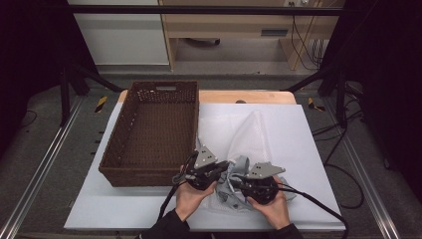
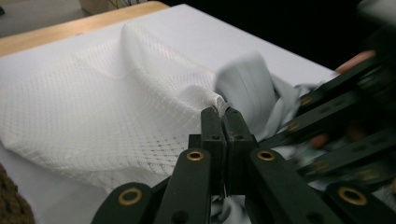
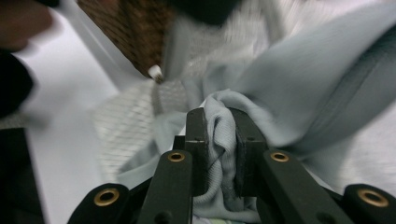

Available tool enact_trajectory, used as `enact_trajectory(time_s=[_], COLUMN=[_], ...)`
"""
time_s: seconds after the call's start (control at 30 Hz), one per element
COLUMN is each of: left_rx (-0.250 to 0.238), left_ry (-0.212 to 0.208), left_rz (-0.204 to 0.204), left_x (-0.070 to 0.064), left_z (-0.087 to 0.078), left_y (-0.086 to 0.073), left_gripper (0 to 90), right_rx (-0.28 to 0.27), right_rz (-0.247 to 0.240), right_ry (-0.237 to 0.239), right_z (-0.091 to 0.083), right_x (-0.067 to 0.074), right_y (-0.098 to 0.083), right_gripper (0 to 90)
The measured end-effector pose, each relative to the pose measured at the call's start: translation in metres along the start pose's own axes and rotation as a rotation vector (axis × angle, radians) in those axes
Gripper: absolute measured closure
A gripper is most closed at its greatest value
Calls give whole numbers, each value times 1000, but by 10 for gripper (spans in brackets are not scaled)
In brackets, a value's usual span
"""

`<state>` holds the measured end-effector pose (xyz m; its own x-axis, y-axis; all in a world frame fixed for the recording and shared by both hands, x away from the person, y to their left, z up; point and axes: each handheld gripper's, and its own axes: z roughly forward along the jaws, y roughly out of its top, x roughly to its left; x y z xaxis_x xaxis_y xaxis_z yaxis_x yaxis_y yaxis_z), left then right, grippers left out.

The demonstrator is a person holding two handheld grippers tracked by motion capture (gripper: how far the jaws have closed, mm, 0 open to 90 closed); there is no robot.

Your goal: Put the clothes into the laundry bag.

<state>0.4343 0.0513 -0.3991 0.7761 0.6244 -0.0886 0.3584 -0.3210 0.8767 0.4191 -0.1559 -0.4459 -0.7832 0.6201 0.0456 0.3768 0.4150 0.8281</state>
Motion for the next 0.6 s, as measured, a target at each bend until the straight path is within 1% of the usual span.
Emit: enact_trajectory(time_s=[0.03,0.07,0.1,0.13,0.23,0.3,0.37,0.4,0.43,0.47,0.53,0.57,0.6], left_rx=[-8,-8,-4,2,30,49,67,83,90,94,101,99,100], left_ry=[-7,-9,-8,-8,-9,-8,-9,-8,-8,-8,-6,-2,-1], left_rz=[2,7,18,25,37,39,39,40,39,35,37,38,38], left_x=[-2,-3,-4,-6,-7,-7,-6,-5,-5,-5,-5,-5,-5], left_z=[-1,-1,-1,-1,1,3,5,8,9,10,12,12,12], left_y=[3,4,5,4,-3,-10,-17,-23,-25,-27,-29,-29,-29], left_gripper=[890,890,890,890,890,890,889,889,889,888,888,888,888], right_rx=[12,29,34,32,25,18,13,13,11,10,7,16,16], right_rz=[11,26,34,48,104,117,117,117,100,95,71,48,27], right_ry=[-11,-38,-59,-93,-189,-218,-218,-215,-207,-202,-193,-190,-199], right_z=[4,10,13,17,27,30,30,30,26,24,17,12,6], right_x=[-2,-6,-8,-11,-20,-24,-25,-25,-24,-23,-20,-16,-12], right_y=[-1,-2,-2,-2,-2,-3,-3,-3,-2,-2,-1,-1,-1], right_gripper=[798,797,796,795,787,780,766,754,725,701,631,574,538])
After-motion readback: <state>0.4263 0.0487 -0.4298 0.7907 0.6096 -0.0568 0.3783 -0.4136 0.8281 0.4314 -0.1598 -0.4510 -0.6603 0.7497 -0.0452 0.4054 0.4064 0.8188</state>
